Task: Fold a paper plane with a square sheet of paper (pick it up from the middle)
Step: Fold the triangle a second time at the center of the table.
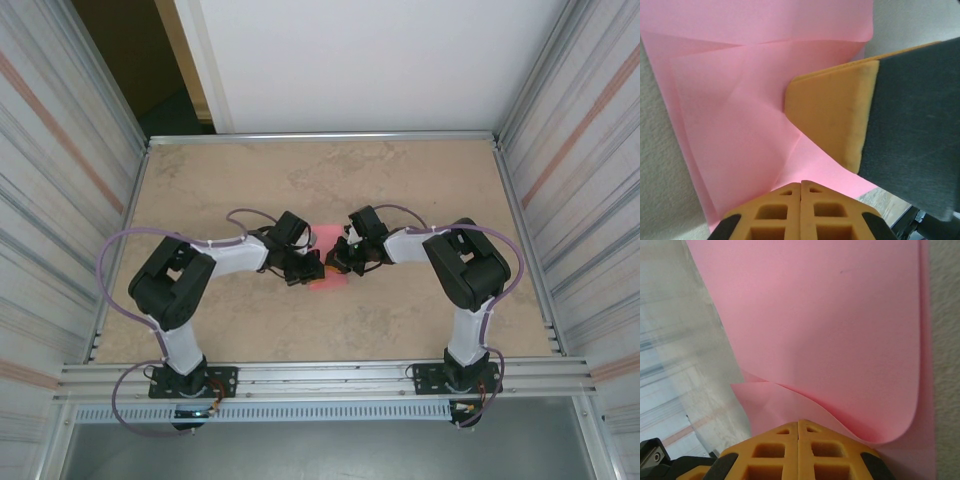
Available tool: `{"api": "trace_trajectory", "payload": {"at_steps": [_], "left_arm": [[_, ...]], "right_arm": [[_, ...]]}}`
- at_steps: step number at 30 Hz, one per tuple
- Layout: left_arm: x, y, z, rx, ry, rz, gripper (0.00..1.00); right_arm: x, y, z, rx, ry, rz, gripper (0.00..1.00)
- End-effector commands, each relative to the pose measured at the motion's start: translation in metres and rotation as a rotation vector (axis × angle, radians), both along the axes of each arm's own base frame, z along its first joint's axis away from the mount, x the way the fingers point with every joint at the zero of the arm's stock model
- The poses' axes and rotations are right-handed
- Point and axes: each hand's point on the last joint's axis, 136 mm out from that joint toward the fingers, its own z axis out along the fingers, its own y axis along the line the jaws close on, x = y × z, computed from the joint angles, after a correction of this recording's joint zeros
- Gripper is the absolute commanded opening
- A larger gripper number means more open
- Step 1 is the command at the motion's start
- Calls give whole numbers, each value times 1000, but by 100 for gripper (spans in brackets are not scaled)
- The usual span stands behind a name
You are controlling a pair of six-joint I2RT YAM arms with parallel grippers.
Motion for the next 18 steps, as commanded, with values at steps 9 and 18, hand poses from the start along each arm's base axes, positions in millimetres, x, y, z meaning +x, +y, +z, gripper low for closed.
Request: {"api": "trace_trajectory", "payload": {"at_steps": [9,18], "left_arm": [[-5,6,-13,54,2,-39,5],[-8,12,-18,82,4,-44,4]], "right_arm": [[-35,-41,-66,-226,190,-61,0],[-38,-43,-69,-236,201,-59,0]]}}
